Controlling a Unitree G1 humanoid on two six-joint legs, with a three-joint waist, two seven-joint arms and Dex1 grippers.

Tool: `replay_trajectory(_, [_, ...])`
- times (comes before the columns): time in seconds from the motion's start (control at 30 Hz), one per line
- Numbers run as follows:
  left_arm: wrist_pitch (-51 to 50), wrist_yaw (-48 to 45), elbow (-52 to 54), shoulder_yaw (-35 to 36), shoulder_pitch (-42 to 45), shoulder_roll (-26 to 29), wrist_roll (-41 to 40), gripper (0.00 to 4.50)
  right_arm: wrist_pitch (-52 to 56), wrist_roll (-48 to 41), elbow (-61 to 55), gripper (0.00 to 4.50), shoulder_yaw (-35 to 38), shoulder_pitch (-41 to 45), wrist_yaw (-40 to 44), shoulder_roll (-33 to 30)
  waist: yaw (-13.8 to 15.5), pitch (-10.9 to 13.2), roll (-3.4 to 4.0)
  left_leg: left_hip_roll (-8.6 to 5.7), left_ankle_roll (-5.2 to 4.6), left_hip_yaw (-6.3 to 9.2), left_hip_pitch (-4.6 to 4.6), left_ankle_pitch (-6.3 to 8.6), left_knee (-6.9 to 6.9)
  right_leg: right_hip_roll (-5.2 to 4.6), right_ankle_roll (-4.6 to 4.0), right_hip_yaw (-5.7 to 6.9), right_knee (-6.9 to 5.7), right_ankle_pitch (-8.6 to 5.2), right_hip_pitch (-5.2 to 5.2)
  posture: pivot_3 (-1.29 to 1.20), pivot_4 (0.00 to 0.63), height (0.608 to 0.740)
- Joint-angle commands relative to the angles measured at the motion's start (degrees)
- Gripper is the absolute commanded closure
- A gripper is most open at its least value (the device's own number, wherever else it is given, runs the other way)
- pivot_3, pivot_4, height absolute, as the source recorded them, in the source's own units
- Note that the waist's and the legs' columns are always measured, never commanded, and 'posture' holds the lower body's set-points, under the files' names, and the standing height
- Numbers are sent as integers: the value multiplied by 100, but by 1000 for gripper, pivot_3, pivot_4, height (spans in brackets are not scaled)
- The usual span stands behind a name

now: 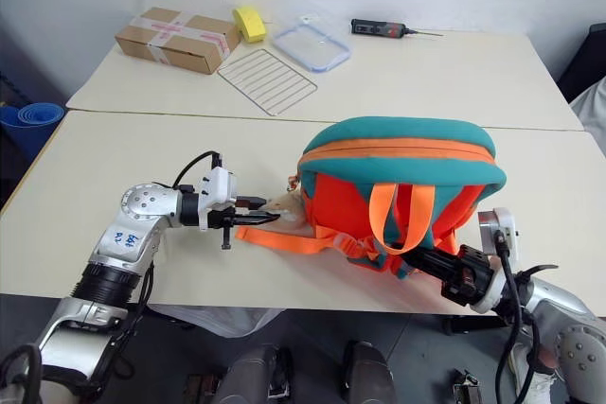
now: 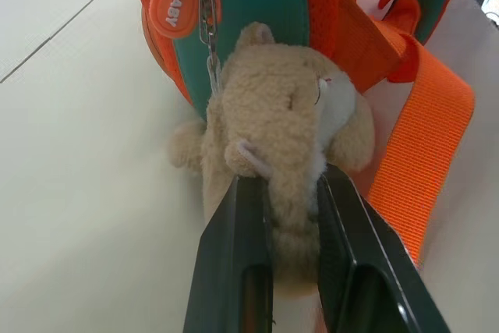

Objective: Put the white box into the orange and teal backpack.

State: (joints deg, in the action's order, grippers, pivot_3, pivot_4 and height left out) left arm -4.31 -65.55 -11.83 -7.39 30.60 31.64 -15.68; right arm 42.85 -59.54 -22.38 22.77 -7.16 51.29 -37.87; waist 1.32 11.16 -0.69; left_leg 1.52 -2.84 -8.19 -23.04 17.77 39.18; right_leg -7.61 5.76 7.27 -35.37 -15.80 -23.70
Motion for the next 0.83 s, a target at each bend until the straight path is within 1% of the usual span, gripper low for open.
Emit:
replay_trajectory(0.03, [-982,198,698,436,-462,170,-574,3429,-1049,1109,-85,4500,-158,39,-375,266,-13,0,0,0,1,-1,0,0,0,0,0,0,-1,0,-1,0,150,740])
replay_trajectory(0.07, [-1173,196,910,547,-616,256,-709,3202,-1267,1272,-164,4500,-195,33,-289,280,-39,0,0,1,2,-1,0,1,0,1,0,-1,0,0,-1,0,150,740])
replay_trajectory(0.17, [-1622,277,1475,1023,-1256,613,-1026,2221,-1914,1850,-415,3617,-201,-200,170,-9,-69,-1,1,6,8,-2,1,3,0,3,-2,-4,-5,-1,-4,0,150,740])
replay_trajectory(0.2, [-1757,318,1657,1159,-1464,723,-1110,1844,-2058,1973,-453,3197,-159,-294,302,-117,-80,-1,2,7,10,-2,2,4,0,3,-3,-5,-5,-2,-4,0,150,740])
replay_trajectory(0.23, [-1828,308,1831,1309,-1729,840,-1195,1527,-2346,2121,-422,2882,-14,-454,582,-261,-92,-1,2,9,11,-2,4,5,-1,3,-5,-6,-5,-3,-3,0,150,740])
replay_trajectory(0.27, [-1831,236,1977,1489,-2018,960,-1281,1202,-2477,2154,-286,2527,270,-675,901,-475,-107,-1,2,10,13,-2,6,6,-2,2,-5,-6,-5,-4,-3,0,150,740])
replay_trajectory(0.3, [-1870,117,2128,1638,-2282,1102,-1376,885,-2894,2207,-36,2155,629,-731,1135,-528,-101,0,2,10,13,-2,5,7,-3,2,-6,-6,-2,-4,-2,0,150,740])
replay_trajectory(0.33, [-1748,141,2212,1829,-2477,1158,-1377,594,-3004,2191,227,1863,980,-837,1334,-684,-90,0,2,9,12,-2,6,8,-4,3,-6,-6,-2,-4,0,0,150,740])
replay_trajectory(0.37, [-1750,194,2291,2002,-2604,1192,-1437,239,-3052,2206,425,1448,1210,-950,1521,-835,-72,0,2,8,11,-1,7,9,-3,3,-6,-5,8,-4,6,0,150,740])
replay_trajectory(0.4, [-1755,219,2361,2154,-2733,1234,-1488,0,-3133,2259,582,1133,1357,-1053,1704,-951,-43,0,3,4,6,-3,10,12,-4,4,-6,-4,30,-4,6,0,150,740])
replay_trajectory(0.5, [-1248,273,2395,2461,-3205,1329,-1163,0,-3480,2476,1007,75,1533,-1236,2023,-1098,0,-2,0,12,13,-3,24,32,-4,-11,-6,-31,38,-4,16,0,150,740])
replay_trajectory(0.6, [-460,426,2067,2679,-3709,1519,-482,0,-4358,2992,1892,29,1506,-973,2141,-1177,-18,-2,-1,22,29,-11,58,46,-20,-8,-27,-66,37,-16,31,0,150,740])
replay_trajectory(0.67, [8,418,1771,2712,-3787,1559,-294,0,-5231,3387,2432,29,1307,-824,2454,-1265,-46,-4,4,22,31,-26,69,46,-36,-4,-31,-80,36,-18,26,0,150,740])
replay_trajectory(0.77, [375,460,1540,2642,-3684,1490,-227,0,-5573,3579,2862,29,1019,-431,2375,-1204,-99,-3,8,25,37,-30,73,41,-46,-2,-35,-80,34,-20,22,0,150,740])
replay_trajectory(0.83, [374,570,1608,2616,-3641,1445,-233,0,-5702,3681,3005,29,821,-228,2193,-1065,-114,-3,9,25,49,-30,76,41,-44,-7,-35,-83,29,-20,17,0,150,740])
